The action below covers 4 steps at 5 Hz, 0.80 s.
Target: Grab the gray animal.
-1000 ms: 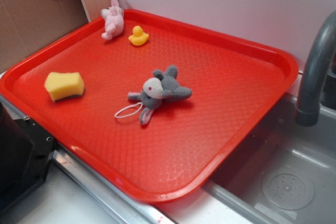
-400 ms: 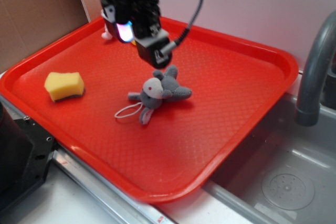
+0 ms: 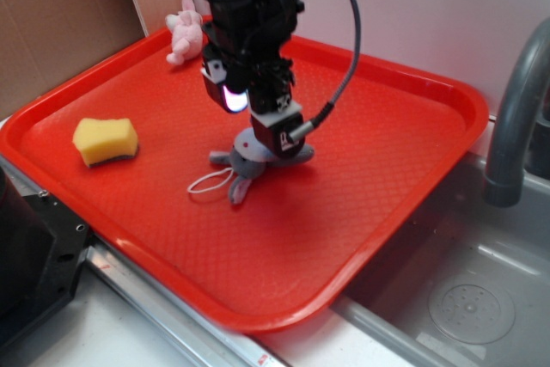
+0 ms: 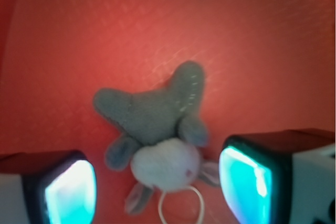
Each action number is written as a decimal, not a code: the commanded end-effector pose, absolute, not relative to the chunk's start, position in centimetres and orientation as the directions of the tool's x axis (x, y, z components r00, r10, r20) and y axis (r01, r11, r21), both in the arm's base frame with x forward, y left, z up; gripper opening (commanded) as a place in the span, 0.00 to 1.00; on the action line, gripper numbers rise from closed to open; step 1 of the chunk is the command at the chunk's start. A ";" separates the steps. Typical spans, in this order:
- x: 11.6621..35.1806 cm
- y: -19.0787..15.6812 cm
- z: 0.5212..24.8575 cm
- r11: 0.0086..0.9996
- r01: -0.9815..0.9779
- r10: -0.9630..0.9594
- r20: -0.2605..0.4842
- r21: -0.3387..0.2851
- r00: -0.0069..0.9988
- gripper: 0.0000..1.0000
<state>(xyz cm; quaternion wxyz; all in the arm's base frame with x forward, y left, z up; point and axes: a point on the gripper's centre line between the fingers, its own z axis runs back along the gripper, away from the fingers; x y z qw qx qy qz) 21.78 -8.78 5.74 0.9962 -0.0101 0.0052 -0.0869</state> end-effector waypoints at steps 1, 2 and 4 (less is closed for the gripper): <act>21.1 -8.2 3.2 0.976 0.207 -0.213 -0.083 -0.068 0.974 0.96; 21.0 -7.0 4.3 0.982 0.186 -0.189 -0.082 -0.042 0.979 0.00; 20.7 -5.3 13.6 0.990 0.137 -0.138 0.059 0.024 0.989 0.00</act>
